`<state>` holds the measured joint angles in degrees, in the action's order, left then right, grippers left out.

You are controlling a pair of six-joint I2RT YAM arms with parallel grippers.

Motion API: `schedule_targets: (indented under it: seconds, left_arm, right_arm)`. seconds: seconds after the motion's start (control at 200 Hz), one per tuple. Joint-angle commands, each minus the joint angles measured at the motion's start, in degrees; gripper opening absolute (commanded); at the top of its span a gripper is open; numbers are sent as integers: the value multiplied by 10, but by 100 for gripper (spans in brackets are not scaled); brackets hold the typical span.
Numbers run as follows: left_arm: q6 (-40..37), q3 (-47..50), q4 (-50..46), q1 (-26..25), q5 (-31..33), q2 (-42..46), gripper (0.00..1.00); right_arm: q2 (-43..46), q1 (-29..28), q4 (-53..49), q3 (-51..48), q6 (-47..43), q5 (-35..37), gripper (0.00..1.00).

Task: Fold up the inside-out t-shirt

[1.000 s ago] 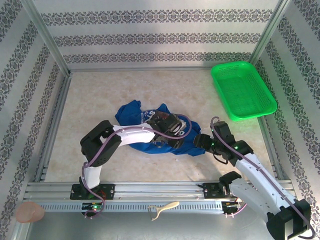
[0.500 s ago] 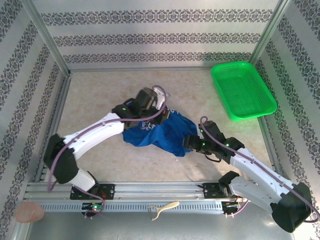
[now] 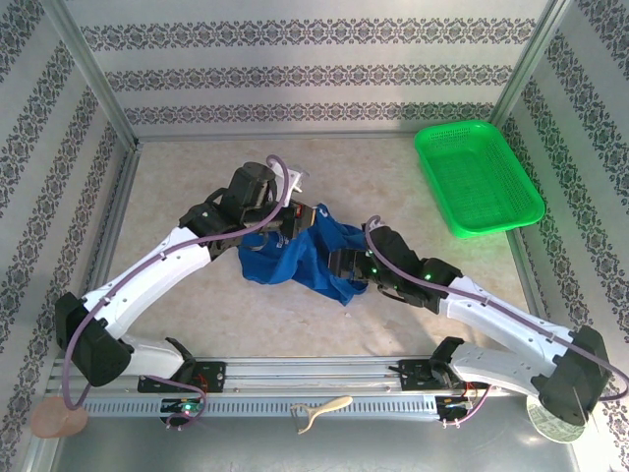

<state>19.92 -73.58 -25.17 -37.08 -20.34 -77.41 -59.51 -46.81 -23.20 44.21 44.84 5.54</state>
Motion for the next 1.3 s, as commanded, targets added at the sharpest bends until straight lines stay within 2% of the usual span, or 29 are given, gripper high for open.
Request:
schedule_targets:
  seconds: [0.0,0.18,0.33,0.42,0.515,0.625,0.799,0.914,1.064,1.164,1.294]
  left_arm:
    - [17,-12,-9,5,-17,17,0]
    - [25,-17,-5,5,-24,22,0]
    - [31,-11,-5,5,-30,27,0]
    - [34,-6,-5,5,-31,32,0]
    - [36,-7,-5,5,-32,39,0]
    - [44,-9,1,5,-46,48,0]
    - [57,-12,9,5,-61,51,0]
    - [62,-12,15,5,-64,48,0]
    - [66,-16,18,4,-67,42,0]
    - [66,-21,15,5,-66,41,0]
    - [65,-28,8,5,-62,41,0]
  right_arm:
    - [-28,-20,20,20,3,122,90]
    - [-121,-26,43,69,-1,152,91]
    - [-175,-31,30,102,13,206,89]
    - [-185,-26,-14,104,33,265,87]
    - [-165,1,-50,79,60,288,86]
    - [-107,44,-58,31,72,266,86]
    - [-13,57,-6,-5,-11,171,88]
    - [52,38,4,-17,-18,144,89]
    - [111,-22,3,-16,-17,160,89]
    - [106,-64,18,-10,-15,174,90]
    - [58,-107,56,11,-18,198,90]
